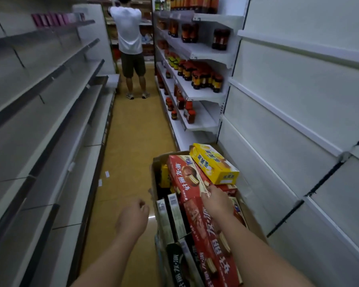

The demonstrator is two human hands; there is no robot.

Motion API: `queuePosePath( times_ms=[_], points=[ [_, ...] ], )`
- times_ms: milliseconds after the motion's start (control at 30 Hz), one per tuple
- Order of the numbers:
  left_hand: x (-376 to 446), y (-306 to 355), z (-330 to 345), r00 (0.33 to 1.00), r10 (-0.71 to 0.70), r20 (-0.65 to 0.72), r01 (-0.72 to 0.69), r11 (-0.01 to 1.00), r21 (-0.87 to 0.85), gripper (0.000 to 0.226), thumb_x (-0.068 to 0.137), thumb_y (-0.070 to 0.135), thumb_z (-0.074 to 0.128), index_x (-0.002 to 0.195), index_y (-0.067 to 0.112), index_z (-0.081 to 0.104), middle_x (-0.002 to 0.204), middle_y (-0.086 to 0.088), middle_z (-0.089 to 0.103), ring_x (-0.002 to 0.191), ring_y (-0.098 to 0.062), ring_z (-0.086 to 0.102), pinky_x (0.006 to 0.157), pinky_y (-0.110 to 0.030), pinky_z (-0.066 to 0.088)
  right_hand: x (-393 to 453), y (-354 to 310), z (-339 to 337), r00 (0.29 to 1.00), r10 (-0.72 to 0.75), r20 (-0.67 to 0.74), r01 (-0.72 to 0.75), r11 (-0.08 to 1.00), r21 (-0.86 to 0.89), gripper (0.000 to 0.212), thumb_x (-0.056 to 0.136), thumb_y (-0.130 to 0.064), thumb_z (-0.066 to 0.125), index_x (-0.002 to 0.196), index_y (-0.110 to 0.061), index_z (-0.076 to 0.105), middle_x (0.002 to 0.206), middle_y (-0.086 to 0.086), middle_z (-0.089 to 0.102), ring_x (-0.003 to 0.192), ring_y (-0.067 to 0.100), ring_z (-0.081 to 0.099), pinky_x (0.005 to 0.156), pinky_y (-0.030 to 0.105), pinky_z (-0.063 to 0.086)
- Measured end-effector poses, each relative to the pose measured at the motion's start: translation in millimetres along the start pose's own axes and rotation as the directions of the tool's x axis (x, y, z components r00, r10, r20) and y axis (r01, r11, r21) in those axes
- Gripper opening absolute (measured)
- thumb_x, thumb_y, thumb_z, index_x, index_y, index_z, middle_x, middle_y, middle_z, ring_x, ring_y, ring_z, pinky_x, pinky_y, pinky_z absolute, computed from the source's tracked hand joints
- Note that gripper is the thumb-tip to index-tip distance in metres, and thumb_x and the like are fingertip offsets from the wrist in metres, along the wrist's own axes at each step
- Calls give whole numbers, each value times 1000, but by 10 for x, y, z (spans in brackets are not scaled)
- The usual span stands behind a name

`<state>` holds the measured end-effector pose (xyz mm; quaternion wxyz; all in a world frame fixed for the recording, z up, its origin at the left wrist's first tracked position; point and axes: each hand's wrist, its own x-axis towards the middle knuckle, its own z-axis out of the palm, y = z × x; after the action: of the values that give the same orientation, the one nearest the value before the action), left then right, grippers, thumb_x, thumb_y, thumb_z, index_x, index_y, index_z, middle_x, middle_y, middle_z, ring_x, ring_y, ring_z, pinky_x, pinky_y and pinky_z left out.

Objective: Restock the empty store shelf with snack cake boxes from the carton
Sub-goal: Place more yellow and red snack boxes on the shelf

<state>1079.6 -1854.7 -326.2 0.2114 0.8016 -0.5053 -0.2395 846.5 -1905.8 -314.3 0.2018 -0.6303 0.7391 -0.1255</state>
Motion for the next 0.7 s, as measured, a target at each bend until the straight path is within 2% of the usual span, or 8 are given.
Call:
queuePosePath(
  times_ms=[100,200,333,400,467,567,700],
  points=[
    [-24,242,302,998,6,70,-8,999,31,19,95,35,46,100,24,60,95,2,64,81,-18,59,73,-32,52,80,291,33,996,39,78,-44,997,65,40,94,-42,49,121,-13,55,120,7,63,111,28,57,86,35,48],
    [-51,428,588,987,2,161,-4,1000,14,28,95,40,49,111,19,57,96,0,62,78,-19,60,66,-30,47,96,466,116,985,49,164,-60,996,64,36,96,-36,48,122,-12,53,122,7,61,111,27,57,82,32,46],
    [-64,676,896,946,-19,325,71,986,-149,58,93,47,53,140,18,37,127,-7,58,109,-25,60,86,-37,51,69,591,253,974,45,221,-62,995,74,41,97,-38,47,131,-16,50,128,3,57,114,23,56,88,32,46],
    [-65,779,1023,914,-8,406,130,953,-274,65,91,45,57,142,16,29,133,-7,55,114,-25,58,94,-39,50,40,639,314,974,40,221,-56,996,68,45,97,-40,47,137,-18,46,132,2,51,117,21,53,92,32,44],
    [-34,828,1148,890,-7,457,190,915,-356,73,87,45,63,143,17,24,132,-6,55,112,-24,60,95,-41,50,37,662,353,980,42,193,-52,997,50,47,97,-43,46,138,-20,45,132,2,48,117,20,52,92,32,43],
    [19,864,1291,885,-29,464,261,856,-446,84,81,42,71,143,17,21,129,-7,56,108,-26,61,93,-40,50,66,668,410,987,47,152,-52,998,30,49,97,-45,46,139,-20,44,131,2,47,116,20,50,93,32,44],
    [15,879,1410,900,-162,404,334,852,-403,82,77,41,75,132,12,22,122,-11,57,103,-31,62,88,-44,53,76,676,456,988,60,143,-62,998,10,48,96,-47,45,137,-20,45,130,3,47,117,21,49,92,33,44]
  ],
)
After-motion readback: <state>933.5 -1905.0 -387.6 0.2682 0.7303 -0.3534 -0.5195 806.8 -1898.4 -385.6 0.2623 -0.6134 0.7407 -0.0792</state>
